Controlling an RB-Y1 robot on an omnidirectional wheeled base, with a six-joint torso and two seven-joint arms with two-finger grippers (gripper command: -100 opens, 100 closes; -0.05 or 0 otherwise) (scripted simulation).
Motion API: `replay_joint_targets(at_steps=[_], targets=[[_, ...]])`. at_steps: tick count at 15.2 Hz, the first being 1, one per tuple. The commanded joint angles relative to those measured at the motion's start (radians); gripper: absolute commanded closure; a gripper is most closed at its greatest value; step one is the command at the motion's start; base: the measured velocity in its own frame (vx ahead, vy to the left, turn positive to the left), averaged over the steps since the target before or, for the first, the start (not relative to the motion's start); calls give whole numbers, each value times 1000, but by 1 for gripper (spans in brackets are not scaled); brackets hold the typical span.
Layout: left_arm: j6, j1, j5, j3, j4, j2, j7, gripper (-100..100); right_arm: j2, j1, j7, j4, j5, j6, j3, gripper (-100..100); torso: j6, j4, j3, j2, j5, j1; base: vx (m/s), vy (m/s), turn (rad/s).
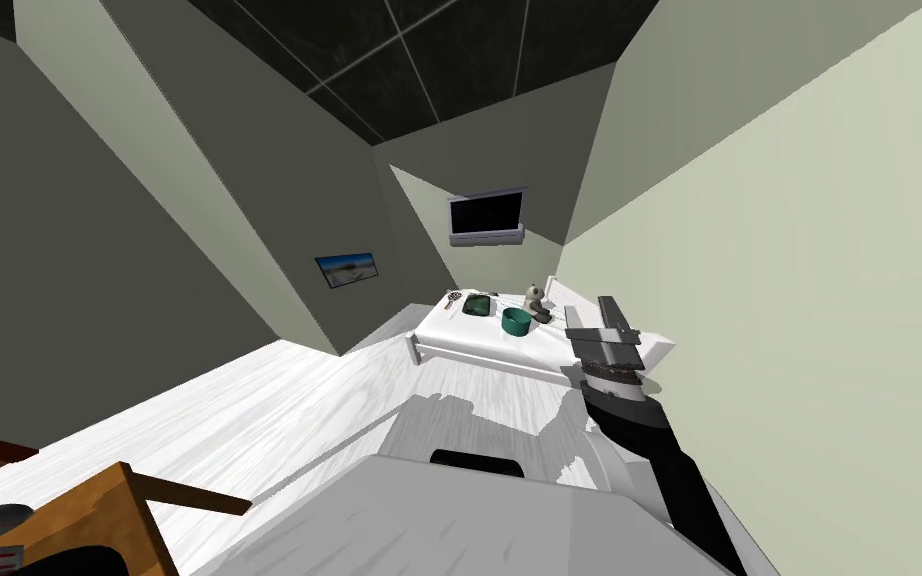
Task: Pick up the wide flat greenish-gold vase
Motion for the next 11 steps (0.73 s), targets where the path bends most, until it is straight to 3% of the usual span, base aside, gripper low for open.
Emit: replay_joint_targets(at_steps=[1,5,6,7,8,11], targets=[[19,-28,10,-10,10,-8,-9,-100,0,0,0,0,0,0,0,0,0,0,0,0,0,0,-8,30,-11],[28,-42,15,-16,14,-12,-14,-100,0,0,0,0,0,0,0,0,0,2,5,9,0,0,-52,28,-13],[47,-70,25,-26,24,-20,-23,-100,0,0,0,0,0,0,0,0,0,2,5,8,0,0,-49,26,-3],[23,-61,20,-16,40,-12,-23,-100,0,0,0,0,0,0,0,0,0,2,5,9,0,0,-36,20,-11],[25,-66,21,-17,45,-12,-25,100,0,0,0,0,0,0,0,0,0,2,5,8,0,0,-12,7,-3],[23,-66,21,-16,44,-12,-25,100,0,0,0,0,0,0,0,0,-1,2,5,8,1,0,-2,2,-7]])
